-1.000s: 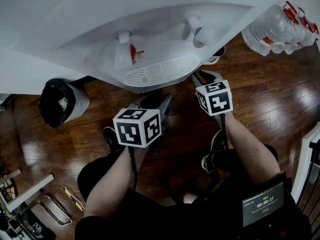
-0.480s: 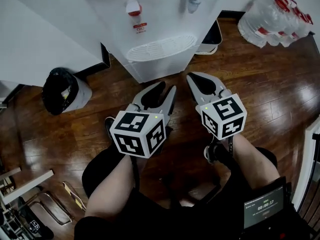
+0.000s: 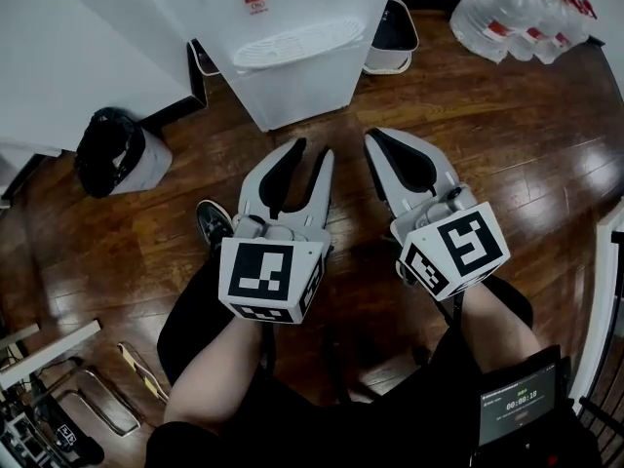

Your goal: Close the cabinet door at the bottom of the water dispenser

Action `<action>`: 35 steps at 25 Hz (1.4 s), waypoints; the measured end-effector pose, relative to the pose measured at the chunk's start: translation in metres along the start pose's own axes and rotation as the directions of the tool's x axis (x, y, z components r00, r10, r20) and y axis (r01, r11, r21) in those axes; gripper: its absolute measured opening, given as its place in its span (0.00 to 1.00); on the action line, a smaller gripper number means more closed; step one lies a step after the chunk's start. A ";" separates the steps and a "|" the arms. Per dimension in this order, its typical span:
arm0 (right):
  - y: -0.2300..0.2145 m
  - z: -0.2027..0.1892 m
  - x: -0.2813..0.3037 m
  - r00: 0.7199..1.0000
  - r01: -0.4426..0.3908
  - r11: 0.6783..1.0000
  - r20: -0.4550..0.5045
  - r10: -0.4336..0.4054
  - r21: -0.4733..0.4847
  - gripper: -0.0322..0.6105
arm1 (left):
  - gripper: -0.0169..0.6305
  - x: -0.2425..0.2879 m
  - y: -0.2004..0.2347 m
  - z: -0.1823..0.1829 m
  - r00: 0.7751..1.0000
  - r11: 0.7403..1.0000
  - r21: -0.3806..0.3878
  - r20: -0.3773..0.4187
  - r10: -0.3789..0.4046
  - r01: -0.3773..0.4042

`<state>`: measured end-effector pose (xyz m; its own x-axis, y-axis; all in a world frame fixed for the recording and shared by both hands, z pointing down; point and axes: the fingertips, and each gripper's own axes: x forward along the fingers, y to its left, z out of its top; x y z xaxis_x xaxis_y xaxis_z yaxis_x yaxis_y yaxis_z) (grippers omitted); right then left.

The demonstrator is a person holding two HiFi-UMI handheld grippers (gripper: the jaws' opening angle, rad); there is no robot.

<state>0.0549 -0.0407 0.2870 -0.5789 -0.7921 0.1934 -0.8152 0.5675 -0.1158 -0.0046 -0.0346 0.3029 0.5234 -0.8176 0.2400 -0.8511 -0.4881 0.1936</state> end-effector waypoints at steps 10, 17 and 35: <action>0.045 -0.002 -0.048 0.998 0.000 0.998 0.061 0.003 -0.057 0.06 | 0.23 -0.057 -0.026 -0.007 0.998 0.998 0.037 0.052 0.041 -0.043; 0.063 -0.011 -0.056 0.999 -0.009 0.999 0.051 0.011 -0.053 0.06 | 0.22 -0.080 -0.024 -0.014 0.995 0.997 0.029 0.063 0.072 -0.074; 0.067 -0.009 -0.066 0.999 -0.011 0.997 0.035 0.014 -0.078 0.06 | 0.22 -0.084 -0.043 -0.002 0.996 0.998 0.041 0.072 0.049 -0.052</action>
